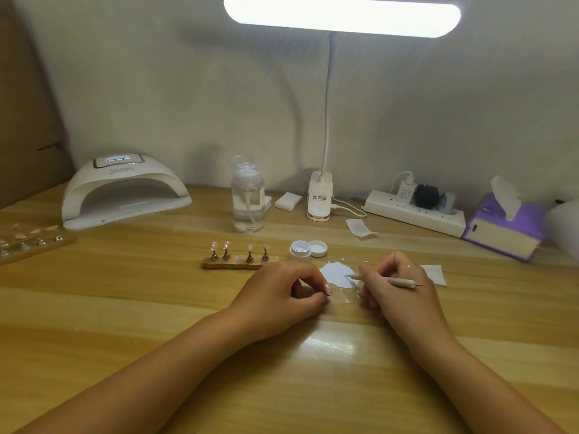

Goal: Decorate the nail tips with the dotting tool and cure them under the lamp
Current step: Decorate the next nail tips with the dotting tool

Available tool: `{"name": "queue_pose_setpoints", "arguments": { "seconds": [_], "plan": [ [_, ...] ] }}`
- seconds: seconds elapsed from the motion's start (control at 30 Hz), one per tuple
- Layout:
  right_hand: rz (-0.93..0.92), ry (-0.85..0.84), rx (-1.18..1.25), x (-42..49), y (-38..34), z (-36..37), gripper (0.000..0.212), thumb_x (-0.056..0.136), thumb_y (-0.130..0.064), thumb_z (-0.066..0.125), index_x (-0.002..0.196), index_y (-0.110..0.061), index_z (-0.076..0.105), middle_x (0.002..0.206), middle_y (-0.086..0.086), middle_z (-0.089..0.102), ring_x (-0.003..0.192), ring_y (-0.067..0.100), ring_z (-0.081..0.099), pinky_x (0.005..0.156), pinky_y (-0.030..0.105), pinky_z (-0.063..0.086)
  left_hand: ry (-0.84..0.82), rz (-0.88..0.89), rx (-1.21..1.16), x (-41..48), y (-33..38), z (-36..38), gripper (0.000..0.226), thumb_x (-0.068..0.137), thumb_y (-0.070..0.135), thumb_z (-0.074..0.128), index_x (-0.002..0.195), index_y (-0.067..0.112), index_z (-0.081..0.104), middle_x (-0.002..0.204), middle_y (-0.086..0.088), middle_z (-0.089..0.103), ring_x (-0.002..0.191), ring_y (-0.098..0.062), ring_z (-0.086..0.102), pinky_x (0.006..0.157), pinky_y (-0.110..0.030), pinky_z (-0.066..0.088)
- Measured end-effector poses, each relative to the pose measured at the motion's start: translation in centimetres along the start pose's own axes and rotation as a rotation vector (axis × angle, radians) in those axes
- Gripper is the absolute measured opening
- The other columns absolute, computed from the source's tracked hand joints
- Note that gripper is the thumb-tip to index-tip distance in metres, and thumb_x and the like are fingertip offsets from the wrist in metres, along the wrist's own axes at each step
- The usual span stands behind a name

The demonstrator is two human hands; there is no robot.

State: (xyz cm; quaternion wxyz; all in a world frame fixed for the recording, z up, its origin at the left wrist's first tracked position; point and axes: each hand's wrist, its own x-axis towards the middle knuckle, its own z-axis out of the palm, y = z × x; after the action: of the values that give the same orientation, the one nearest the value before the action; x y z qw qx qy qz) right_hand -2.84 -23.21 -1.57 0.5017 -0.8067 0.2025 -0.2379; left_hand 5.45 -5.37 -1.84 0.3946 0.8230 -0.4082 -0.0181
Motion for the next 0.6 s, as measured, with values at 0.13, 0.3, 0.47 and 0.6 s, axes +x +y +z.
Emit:
{"name": "queue_pose_setpoints", "arguments": {
  "seconds": [0.13,0.3,0.47,0.6],
  "plan": [
    [0.009,-0.009,0.003,0.0,0.1,0.2,0.028,0.088,-0.034,0.067,0.077,-0.013,0.054,0.063,-0.002,0.071,0.054,0.013,0.063,0.059,0.036,0.051,-0.056,-0.039,0.04,0.4,0.3,-0.5,0.015,0.089,0.027,0.069,0.082,0.04,0.065,0.065,0.038,0.058,0.057,0.008,0.054,0.054,-0.009,0.034],
    [0.005,-0.026,0.01,-0.1,-0.1,0.2,0.029,0.088,-0.034,0.068,0.076,-0.012,0.053,0.063,-0.001,0.072,0.06,0.02,0.064,0.062,0.041,0.051,0.034,-0.02,0.062,0.1,0.2,0.4,0.006,0.086,0.03,0.068,0.086,0.035,0.067,0.084,0.023,0.063,0.07,0.0,0.056,0.067,-0.024,0.045],
    [-0.009,0.007,0.111,-0.3,-0.4,0.1,0.032,0.092,-0.038,0.066,0.08,-0.011,0.054,0.066,0.003,0.072,0.055,0.02,0.065,0.048,0.035,0.049,0.071,0.01,0.029,0.1,-0.1,0.7,0.001,0.088,0.033,0.068,0.088,0.034,0.067,0.086,0.017,0.061,0.071,-0.004,0.053,0.068,-0.027,0.045],
    [-0.001,-0.001,0.333,-0.6,-1.6,-0.2,0.02,0.096,-0.034,0.062,0.098,-0.015,0.061,0.079,0.002,0.076,0.065,0.017,0.072,0.047,0.024,0.052,0.054,0.019,0.021,0.2,-0.3,0.6,0.006,0.088,0.027,0.069,0.089,0.033,0.067,0.091,0.011,0.065,0.068,-0.006,0.052,0.069,-0.032,0.047]
  ]
}}
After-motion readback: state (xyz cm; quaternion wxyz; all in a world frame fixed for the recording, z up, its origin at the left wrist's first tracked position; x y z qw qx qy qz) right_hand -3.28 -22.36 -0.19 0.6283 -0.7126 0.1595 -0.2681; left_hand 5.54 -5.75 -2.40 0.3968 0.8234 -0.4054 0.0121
